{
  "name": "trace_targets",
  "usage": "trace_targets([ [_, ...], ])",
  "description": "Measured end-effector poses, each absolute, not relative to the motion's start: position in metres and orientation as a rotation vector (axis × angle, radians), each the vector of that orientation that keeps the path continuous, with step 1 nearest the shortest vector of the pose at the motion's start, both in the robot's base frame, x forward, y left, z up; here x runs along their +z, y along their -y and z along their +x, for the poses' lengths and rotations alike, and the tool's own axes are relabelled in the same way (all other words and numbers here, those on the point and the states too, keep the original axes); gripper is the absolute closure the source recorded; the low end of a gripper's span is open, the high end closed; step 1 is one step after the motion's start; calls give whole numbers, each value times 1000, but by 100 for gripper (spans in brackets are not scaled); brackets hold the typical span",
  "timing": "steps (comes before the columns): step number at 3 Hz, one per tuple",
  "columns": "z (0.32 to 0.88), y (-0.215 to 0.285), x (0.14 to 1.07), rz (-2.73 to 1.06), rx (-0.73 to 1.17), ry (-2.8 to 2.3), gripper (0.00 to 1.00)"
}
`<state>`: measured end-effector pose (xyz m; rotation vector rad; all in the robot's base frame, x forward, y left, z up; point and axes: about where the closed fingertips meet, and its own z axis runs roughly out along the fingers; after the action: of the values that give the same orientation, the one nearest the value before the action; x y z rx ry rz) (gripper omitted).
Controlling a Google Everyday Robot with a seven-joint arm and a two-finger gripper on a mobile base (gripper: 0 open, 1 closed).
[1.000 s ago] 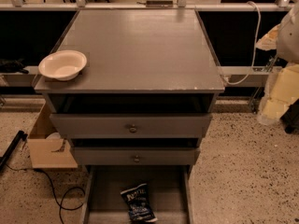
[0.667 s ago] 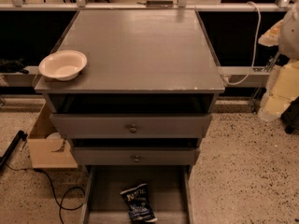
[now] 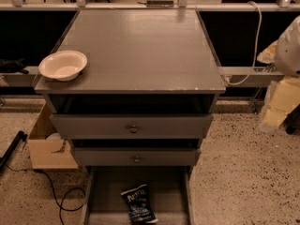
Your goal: Pick blue chip bag from bottom drawer and place on counter
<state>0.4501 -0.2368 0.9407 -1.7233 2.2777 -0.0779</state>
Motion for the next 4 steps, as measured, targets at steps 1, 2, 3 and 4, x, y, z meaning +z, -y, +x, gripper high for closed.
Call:
trace_targets([
  [1,438,240,902,-1747,12,-2327,0],
  [2,427,237,879,-1775,65,-2341,0],
  [3,427,257,865,-1718,236,-2305,0],
  [4,433,259,859,-1608,485,-2198,0],
])
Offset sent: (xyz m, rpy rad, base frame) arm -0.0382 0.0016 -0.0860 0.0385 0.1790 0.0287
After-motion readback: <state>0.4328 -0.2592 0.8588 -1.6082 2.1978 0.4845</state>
